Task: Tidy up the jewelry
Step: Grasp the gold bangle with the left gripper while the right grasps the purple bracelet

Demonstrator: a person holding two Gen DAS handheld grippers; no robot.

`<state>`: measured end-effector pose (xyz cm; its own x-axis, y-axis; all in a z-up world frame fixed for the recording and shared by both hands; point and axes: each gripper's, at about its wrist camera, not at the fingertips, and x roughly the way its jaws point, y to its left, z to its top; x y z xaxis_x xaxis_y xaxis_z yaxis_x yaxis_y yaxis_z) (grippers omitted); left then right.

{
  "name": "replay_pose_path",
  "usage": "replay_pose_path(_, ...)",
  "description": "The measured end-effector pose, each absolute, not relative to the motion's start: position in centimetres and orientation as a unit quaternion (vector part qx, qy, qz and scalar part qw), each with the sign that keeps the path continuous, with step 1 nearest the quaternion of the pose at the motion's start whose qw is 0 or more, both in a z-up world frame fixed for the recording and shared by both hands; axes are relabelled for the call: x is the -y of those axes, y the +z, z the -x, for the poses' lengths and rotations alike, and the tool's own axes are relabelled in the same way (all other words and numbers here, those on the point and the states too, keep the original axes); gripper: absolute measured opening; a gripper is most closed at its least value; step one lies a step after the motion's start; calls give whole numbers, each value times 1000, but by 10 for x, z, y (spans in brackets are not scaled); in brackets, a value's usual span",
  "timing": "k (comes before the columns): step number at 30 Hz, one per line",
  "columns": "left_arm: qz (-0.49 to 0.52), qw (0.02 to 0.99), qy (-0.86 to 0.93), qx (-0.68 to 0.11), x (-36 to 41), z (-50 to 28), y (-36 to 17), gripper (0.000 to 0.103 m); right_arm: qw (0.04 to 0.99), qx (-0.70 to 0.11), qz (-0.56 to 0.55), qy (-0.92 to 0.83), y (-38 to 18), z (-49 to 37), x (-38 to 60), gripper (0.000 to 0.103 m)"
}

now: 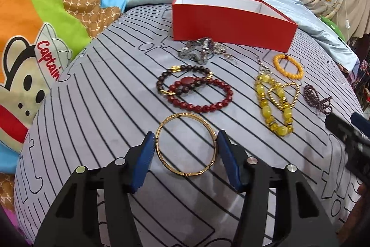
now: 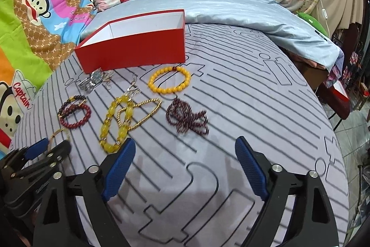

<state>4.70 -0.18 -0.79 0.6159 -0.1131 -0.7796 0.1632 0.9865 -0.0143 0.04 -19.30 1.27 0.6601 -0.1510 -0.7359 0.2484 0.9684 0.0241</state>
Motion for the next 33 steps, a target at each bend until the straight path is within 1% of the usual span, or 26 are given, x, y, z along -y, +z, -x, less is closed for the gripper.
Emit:
replay_pose_path(5, -28, 899, -75, -431, 1, -48, -9, 53, 901, -413, -84, -104, 3, -18, 207, 69)
replay_pose_path(9, -29, 899, -75, -431, 2, -47, -9, 53, 898, -417, -91, -109, -3, -27, 214, 64)
replay_pose_path(11, -29, 899, -75, -431, 1, -48, -9, 53, 896, -420, -97, -107, -6, -30, 218, 60)
replay_pose_path(15, -29, 899, -75, -431, 1, -48, -9, 54, 895, -423, -95, -108, -8, -38, 221, 56)
replay_pose_path(18, -31, 899, -76, -431, 2, -48, -9, 54, 897, -421, -90, -103, -9, -42, 219, 44)
replay_pose_path(20, -33, 899, -76, -431, 3, -49, -9, 54, 899, -417, -88, -97, -9, -42, 217, 30)
replay_pose_path(21, -33, 899, -76, -431, 3, -49, -9, 54, 900, -416, -91, -92, -8, -43, 216, 27)
replay_pose_path(22, -34, 899, -76, -431, 3, -49, -9, 54, 900, -416, -92, -88, -8, -43, 214, 21)
replay_pose_path(25, -34, 899, -76, -431, 3, -49, -9, 54, 901, -415, -87, -86, -8, -41, 209, 18)
replay_pose_path(26, -34, 899, -76, -431, 3, -49, -9, 54, 902, -415, -88, -84, -8, -39, 208, 14)
replay_pose_path(33, -30, 899, -80, -430, 2, -49, -8, 53, 900, -415, -112, -72, -4, -18, 208, 11)
